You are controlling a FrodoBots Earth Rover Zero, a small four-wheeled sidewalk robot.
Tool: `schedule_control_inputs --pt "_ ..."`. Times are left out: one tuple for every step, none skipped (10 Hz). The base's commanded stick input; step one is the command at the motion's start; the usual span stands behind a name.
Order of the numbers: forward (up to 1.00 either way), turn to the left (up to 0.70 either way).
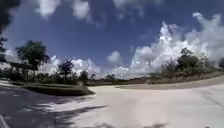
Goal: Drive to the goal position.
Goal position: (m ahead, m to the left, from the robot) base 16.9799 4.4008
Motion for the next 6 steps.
schedule_control_inputs --pt "0.85 0.00" --pt "0.85 0.00" --pt "0.85 0.00" --pt "0.85 0.00" --pt "0.85 0.00" --pt "0.85 0.00"
